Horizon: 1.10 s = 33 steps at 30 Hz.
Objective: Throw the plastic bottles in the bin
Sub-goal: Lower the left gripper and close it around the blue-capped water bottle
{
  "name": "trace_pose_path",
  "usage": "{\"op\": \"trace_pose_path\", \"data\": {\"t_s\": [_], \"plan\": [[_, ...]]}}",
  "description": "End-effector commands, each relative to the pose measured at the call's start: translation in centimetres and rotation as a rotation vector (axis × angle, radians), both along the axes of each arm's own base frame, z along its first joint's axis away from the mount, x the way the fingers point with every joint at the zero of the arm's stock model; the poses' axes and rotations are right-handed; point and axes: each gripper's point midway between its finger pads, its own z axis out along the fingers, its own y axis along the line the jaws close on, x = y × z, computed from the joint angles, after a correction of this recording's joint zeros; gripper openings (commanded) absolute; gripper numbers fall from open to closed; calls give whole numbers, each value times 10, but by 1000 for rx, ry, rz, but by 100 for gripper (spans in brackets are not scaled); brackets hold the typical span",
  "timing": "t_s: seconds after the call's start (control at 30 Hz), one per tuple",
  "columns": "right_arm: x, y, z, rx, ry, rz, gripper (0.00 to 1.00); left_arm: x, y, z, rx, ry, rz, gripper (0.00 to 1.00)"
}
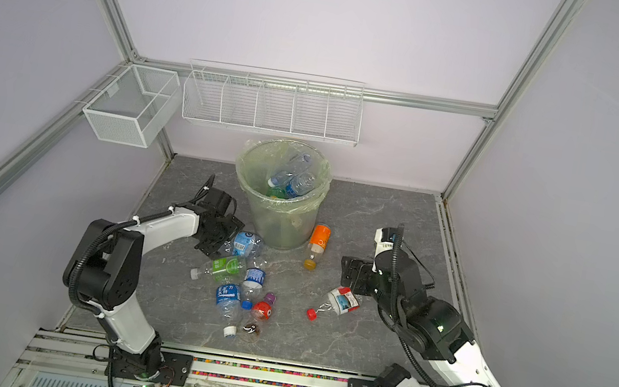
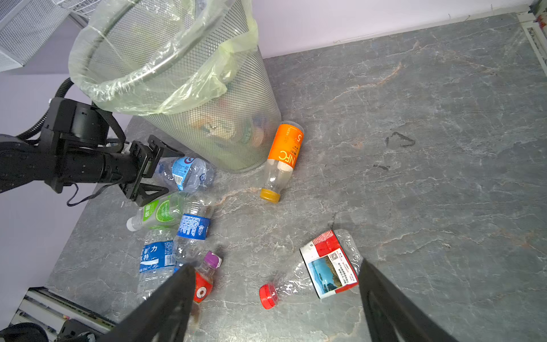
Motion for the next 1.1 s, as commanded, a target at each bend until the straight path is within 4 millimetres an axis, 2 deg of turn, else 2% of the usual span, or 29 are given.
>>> {"op": "trace_pose_path", "data": {"t_s": [0.0,0.23,0.4,0.57,0.67,0.9,1.07], "plan": [[-5,-15,-9,-18,18,-53,88,8,2,-5,-9,0,46,99],[-14,-30,-6,-4,-6,-90,88,9,3,-11,-3,7,51,94],[-17,-36,-6,-2,-9,-106,88,10,5,-11,9,-1,51,87],[-20,-39,-9,-4,-1,-110,89,10,5,-12,4,-10,49,66],[-21,-41,-10,-1,-2,-118,88,9,5,-11,3,-13,54,58],[-25,-47,-11,-1,-6,-132,88,12,4,3,-5,-48,50,39],[-27,-50,-11,8,-7,-138,88,13,6,19,-9,-83,54,32]]}}
